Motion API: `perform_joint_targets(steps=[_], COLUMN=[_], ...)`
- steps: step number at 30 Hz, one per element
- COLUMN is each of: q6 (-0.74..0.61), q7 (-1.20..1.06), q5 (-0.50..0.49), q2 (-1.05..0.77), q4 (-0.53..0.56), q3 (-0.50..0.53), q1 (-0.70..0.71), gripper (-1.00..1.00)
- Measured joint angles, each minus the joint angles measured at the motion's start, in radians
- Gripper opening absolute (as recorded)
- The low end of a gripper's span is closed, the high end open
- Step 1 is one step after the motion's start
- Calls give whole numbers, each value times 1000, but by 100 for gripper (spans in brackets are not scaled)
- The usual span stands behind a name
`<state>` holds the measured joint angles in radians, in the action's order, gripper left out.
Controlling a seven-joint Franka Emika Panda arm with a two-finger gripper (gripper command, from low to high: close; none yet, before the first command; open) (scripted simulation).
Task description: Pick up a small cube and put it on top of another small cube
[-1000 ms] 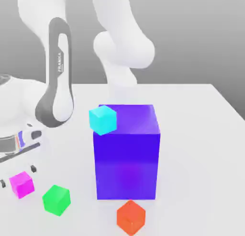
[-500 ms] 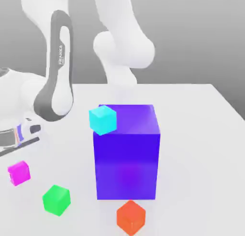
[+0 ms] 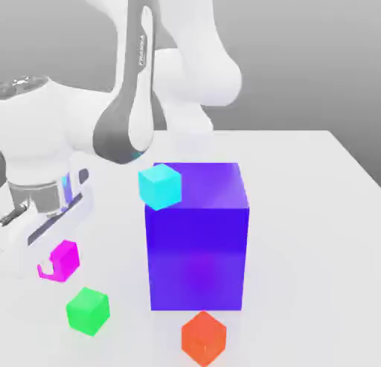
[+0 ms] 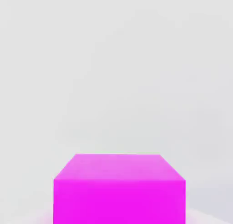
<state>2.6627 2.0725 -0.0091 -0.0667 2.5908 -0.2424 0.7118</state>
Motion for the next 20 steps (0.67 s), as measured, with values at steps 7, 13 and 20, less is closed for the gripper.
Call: perform_joint_targets(steps=[7,13,20], q6=[5,89,148], q7=[-90,-53,-10], q5=[-18,-72,-131], q2=[4,-86,-160], q4=[4,-2,-4], q3=[-18,-1,32], q1=[-30,-37,-61], gripper=[-100,-100,100])
